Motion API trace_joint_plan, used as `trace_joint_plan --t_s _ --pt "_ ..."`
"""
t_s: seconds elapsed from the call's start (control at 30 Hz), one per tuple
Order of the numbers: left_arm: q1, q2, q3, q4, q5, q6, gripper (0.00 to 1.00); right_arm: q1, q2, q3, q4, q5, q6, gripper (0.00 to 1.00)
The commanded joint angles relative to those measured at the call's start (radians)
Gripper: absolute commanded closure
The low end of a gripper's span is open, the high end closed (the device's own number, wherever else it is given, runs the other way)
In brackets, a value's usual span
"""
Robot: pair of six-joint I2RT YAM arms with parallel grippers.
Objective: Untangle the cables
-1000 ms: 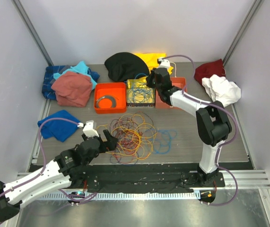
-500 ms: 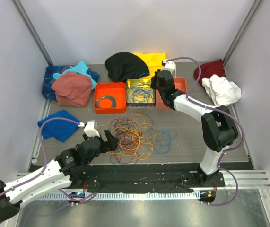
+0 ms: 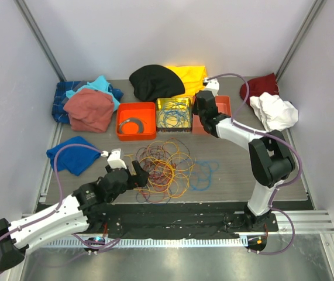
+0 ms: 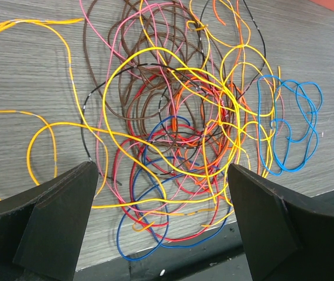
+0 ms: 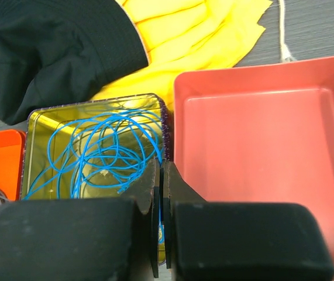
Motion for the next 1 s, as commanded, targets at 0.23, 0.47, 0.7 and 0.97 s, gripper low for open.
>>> trace_joint_plan --t_s 0.23,0.47,0.7,0.97 --pt "0.0 -0.023 0.009 0.024 -0.003 -0.029 0.02 0.0 0.223 0.273 -0.041 -0.058 -0.04 0.99" --pt "0.0 -0.023 0.006 0.019 -0.012 -0.032 0.02 0.0 0.298 0.324 -0.083 -0.093 -0.035 0.99" --pt "0.0 0.01 0.009 0.045 0.005 -0.026 0.02 0.02 0.216 0.257 -0.071 -0.037 -0.041 0.52" --pt "-0.001 -0.001 0.016 0.053 -0.003 -0.003 0.02 0.051 -0.065 0.082 -0.035 0.096 -0.004 0.37"
